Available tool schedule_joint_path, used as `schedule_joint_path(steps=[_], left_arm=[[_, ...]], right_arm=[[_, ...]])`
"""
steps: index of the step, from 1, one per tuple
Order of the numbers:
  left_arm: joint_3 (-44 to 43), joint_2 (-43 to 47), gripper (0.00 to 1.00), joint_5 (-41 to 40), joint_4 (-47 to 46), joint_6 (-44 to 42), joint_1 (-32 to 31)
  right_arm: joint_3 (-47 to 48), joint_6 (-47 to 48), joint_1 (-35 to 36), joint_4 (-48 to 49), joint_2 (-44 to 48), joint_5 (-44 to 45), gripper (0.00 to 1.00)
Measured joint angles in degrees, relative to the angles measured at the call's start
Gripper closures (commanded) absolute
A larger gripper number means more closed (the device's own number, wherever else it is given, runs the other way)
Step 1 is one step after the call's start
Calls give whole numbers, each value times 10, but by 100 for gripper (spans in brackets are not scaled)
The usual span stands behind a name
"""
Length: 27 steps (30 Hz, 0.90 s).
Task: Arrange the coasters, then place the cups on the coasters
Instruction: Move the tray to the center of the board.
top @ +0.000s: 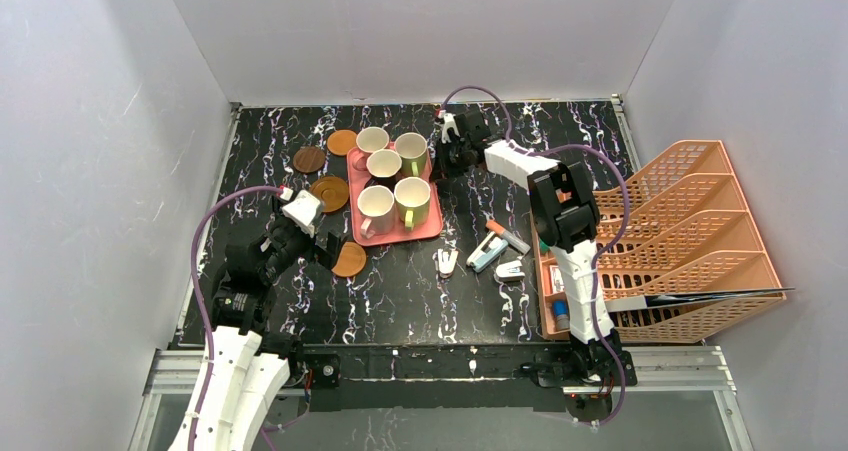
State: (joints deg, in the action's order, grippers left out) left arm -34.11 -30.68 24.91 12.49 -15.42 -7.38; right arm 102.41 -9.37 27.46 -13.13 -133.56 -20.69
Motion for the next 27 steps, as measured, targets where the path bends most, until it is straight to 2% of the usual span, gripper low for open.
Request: schedule_joint_path(steps=[14, 27], left_arm=[[0, -4, 2, 2, 0, 0, 0], [0, -8, 2, 4, 1, -2, 0]], right_arm=[[11, -29, -5, -6, -3, 45, 99], [15, -2, -77, 55, -16, 97, 99]])
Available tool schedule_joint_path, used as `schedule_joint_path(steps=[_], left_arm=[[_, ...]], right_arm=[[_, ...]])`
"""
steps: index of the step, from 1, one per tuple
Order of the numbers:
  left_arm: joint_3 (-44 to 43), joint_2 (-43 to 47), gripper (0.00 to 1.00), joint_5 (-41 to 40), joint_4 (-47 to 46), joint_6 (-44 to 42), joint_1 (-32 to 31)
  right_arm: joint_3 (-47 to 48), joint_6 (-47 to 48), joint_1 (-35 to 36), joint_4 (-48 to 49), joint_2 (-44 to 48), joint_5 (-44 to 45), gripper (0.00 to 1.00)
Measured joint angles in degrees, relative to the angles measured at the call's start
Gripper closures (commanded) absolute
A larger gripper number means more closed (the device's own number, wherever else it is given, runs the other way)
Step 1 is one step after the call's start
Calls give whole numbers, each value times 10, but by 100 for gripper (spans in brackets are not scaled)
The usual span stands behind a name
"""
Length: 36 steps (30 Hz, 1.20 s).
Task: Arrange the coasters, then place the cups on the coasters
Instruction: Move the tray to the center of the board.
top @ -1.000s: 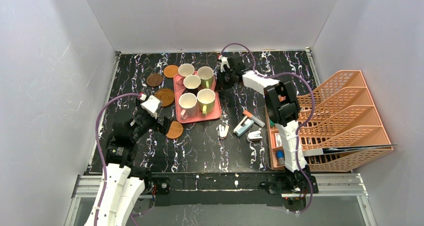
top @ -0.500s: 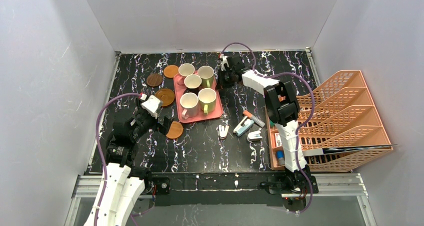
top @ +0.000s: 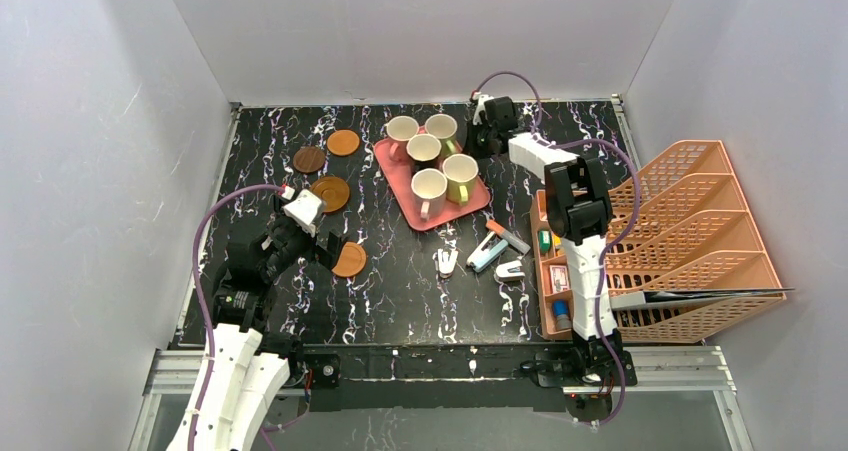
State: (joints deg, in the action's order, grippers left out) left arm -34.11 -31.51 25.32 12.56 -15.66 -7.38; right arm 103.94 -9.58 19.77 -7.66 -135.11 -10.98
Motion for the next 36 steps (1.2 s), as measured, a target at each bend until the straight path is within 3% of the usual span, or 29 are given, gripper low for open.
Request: schedule_joint_path(steps=[15, 36], left_arm=[[0, -4, 2, 0, 0, 0, 0], [0, -4, 2, -5, 0, 0, 0]], right_arm=[[17, -6, -51, 8, -9, 102, 99], [-27, -57, -111, 40, 12, 146, 99]])
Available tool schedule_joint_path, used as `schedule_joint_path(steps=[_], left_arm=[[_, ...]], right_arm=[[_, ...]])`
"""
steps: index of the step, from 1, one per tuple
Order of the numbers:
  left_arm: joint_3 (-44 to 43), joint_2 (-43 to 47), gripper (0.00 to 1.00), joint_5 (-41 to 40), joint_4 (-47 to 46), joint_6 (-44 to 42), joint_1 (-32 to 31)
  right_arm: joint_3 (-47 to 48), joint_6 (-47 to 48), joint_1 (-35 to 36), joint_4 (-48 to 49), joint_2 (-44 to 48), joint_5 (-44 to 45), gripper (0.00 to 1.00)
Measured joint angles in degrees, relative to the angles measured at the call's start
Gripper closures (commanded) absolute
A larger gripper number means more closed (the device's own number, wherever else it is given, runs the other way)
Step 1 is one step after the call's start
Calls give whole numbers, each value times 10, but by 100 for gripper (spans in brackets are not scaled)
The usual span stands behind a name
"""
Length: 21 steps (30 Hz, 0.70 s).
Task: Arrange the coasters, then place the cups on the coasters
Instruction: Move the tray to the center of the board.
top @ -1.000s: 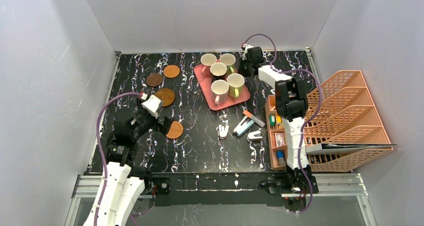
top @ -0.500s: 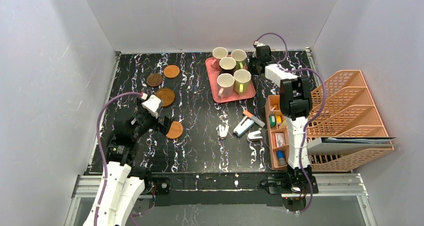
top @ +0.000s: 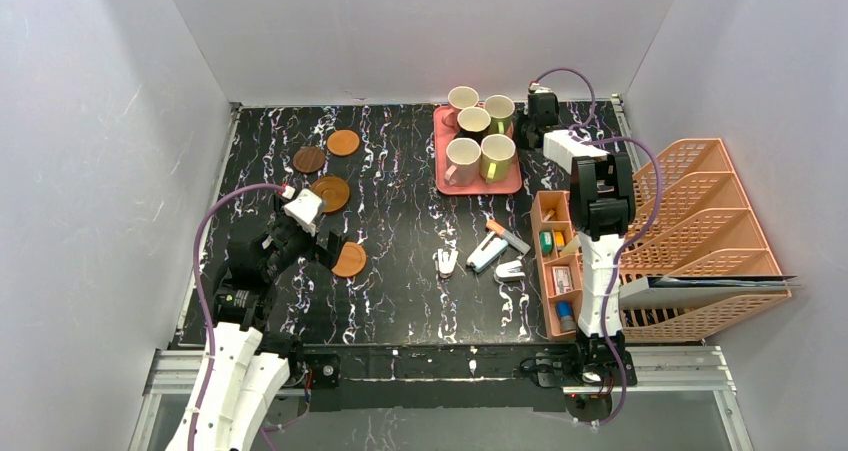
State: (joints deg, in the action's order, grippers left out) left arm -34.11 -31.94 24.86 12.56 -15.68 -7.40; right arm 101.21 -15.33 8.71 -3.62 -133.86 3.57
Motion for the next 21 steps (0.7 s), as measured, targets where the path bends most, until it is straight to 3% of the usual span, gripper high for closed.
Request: schedule_joint_path(steps=[4, 14, 21], left_arm=[[0, 0, 2, 0, 0, 0, 0], [0, 0, 2, 0, 0, 0, 0], [0, 0, 2, 0, 0, 0, 0]], right_arm=[[0, -5, 0, 0, 0, 8, 97], [-38, 15, 10, -21, 42, 37, 30], [-43, 68, 45, -35, 136, 50, 8]])
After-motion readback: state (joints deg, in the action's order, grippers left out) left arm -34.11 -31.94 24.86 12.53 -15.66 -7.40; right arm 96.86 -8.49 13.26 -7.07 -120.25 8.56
